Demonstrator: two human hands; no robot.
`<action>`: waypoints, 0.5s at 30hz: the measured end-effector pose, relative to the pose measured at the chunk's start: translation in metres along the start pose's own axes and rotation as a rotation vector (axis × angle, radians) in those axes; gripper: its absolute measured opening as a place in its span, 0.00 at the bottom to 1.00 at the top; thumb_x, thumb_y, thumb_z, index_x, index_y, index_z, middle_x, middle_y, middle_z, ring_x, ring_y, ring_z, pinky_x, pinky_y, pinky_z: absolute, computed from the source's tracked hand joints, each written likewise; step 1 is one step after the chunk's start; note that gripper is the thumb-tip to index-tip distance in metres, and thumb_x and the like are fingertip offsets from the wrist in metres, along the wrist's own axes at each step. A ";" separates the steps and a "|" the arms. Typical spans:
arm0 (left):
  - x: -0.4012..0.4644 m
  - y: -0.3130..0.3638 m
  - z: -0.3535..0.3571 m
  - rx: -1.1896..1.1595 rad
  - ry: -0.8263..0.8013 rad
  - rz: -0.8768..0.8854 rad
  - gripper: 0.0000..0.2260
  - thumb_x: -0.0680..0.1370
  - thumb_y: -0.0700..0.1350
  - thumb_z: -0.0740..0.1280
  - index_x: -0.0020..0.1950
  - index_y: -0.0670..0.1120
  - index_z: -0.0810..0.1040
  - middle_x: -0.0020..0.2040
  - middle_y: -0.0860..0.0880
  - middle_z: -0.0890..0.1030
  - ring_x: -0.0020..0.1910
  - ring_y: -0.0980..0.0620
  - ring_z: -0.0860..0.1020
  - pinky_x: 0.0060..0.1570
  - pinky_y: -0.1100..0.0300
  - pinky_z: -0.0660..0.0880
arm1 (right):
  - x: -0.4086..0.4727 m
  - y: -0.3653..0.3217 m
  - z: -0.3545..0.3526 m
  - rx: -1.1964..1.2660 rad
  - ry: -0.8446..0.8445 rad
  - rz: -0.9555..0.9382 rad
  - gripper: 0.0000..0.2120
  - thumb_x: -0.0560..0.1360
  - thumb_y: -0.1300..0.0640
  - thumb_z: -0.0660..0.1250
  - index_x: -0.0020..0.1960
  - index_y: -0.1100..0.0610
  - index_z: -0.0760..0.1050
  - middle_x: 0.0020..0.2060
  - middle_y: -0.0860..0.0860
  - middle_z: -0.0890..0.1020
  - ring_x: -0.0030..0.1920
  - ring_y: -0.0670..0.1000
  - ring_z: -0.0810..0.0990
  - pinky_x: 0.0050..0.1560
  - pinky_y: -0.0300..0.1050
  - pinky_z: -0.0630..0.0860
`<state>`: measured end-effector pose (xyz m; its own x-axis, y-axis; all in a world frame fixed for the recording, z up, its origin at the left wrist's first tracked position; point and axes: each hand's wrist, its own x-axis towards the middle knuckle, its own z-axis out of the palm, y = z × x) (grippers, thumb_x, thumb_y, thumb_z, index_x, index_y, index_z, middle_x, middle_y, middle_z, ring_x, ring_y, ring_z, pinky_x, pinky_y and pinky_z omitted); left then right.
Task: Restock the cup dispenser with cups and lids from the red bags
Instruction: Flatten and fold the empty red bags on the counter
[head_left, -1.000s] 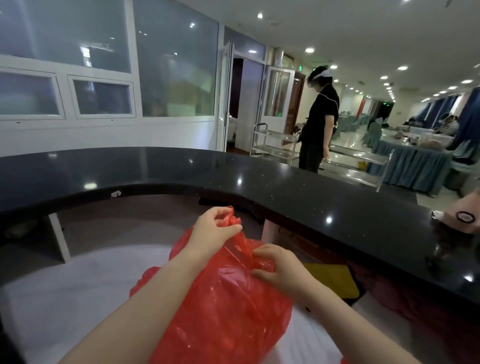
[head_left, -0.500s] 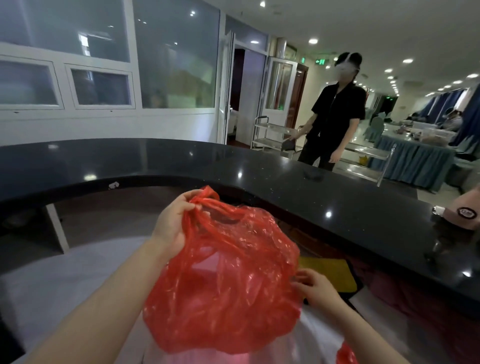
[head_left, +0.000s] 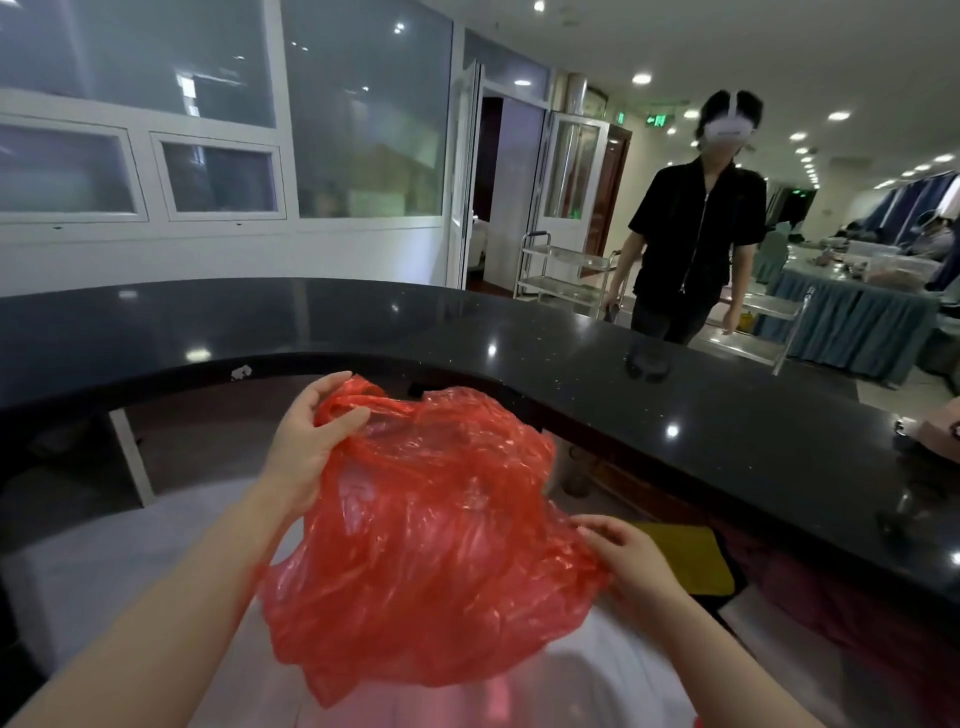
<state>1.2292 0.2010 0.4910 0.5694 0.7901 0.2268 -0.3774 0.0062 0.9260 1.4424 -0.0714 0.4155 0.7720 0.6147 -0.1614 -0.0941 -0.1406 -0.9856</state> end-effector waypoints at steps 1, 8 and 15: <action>0.001 -0.001 -0.005 -0.016 0.013 -0.006 0.19 0.72 0.36 0.70 0.60 0.51 0.77 0.50 0.49 0.81 0.41 0.55 0.81 0.39 0.62 0.79 | -0.001 -0.005 -0.004 0.046 -0.032 -0.007 0.06 0.75 0.59 0.69 0.51 0.55 0.83 0.46 0.57 0.86 0.46 0.56 0.85 0.40 0.45 0.81; 0.008 -0.011 -0.024 -0.046 0.080 -0.038 0.20 0.75 0.29 0.64 0.60 0.50 0.75 0.50 0.48 0.79 0.43 0.54 0.78 0.40 0.65 0.79 | -0.007 -0.020 -0.022 0.048 -0.239 -0.042 0.31 0.64 0.68 0.77 0.64 0.54 0.75 0.55 0.57 0.83 0.55 0.57 0.83 0.48 0.47 0.81; 0.010 -0.025 -0.025 0.067 0.146 -0.021 0.18 0.76 0.31 0.64 0.57 0.53 0.77 0.48 0.50 0.81 0.40 0.55 0.79 0.36 0.65 0.77 | -0.017 -0.020 -0.016 -0.188 -0.033 -0.206 0.29 0.69 0.68 0.74 0.62 0.44 0.72 0.53 0.45 0.80 0.50 0.47 0.82 0.41 0.38 0.80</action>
<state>1.2265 0.2238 0.4623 0.4625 0.8711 0.1653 -0.3141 -0.0133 0.9493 1.4411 -0.0917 0.4392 0.7413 0.6701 0.0372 0.1838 -0.1494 -0.9716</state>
